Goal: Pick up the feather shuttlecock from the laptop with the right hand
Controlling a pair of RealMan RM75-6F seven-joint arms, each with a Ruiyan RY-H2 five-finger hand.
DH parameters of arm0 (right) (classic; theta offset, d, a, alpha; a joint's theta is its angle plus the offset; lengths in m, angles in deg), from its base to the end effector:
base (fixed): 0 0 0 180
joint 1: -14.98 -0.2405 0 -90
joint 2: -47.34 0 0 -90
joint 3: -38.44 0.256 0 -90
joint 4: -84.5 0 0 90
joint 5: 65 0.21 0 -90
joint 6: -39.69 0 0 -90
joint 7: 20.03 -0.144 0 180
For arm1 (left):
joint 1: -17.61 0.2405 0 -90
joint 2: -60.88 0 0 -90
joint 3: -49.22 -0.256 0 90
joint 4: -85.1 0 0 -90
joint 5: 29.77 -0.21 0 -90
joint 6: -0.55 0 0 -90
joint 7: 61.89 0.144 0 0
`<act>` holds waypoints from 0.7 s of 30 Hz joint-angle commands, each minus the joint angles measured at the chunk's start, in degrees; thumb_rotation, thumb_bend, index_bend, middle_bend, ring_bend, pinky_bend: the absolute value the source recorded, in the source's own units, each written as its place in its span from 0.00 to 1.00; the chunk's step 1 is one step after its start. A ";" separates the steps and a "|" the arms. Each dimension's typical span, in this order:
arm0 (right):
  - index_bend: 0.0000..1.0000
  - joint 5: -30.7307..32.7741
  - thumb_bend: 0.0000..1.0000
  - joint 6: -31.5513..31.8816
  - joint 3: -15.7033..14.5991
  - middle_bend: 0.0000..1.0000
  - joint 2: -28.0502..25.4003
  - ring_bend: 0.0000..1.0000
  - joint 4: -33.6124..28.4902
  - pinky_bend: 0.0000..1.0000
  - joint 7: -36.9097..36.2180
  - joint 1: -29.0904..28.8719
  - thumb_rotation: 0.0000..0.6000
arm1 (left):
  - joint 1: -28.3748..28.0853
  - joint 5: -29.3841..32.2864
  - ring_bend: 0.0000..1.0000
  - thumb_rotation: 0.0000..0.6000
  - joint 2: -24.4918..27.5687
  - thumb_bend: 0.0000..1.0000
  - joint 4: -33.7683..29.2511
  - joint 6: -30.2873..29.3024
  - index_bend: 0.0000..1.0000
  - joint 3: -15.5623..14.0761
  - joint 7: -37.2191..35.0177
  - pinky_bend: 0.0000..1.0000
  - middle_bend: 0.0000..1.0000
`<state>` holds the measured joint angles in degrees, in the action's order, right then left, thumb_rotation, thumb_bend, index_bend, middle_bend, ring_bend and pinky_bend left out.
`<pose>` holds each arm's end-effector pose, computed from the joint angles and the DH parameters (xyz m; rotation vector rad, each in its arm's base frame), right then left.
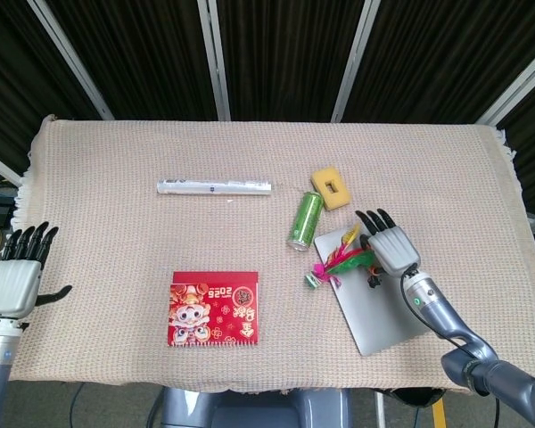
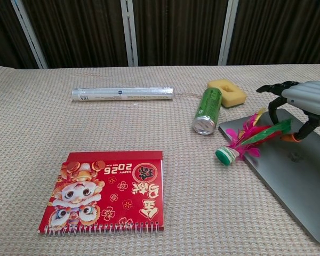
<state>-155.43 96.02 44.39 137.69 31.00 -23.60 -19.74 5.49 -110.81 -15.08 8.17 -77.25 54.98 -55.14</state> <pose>-0.2687 -0.3607 0.0181 1.9046 -0.6936 0.7848 -0.3316 0.2362 0.1132 -1.4476 -0.7929 -0.7768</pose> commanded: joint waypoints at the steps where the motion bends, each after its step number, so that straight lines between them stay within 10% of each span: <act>1: 0.60 -0.43 0.26 1.47 -0.41 0.01 1.06 0.00 1.51 0.00 -0.01 -0.14 1.00 | -0.01 0.33 0.00 0.92 0.23 0.07 0.02 0.03 0.00 0.21 -0.48 0.00 0.00; 21: 0.65 0.28 0.27 12.19 -1.12 0.05 -3.59 0.00 -18.14 0.00 16.78 5.23 1.00 | 1.19 -2.95 0.00 0.94 3.82 0.07 -2.24 -3.33 0.00 -0.84 -7.06 0.00 0.00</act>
<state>-155.35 106.68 43.32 135.57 16.29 -9.99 -15.49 6.51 -113.42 -11.59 6.15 -80.26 54.30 -61.77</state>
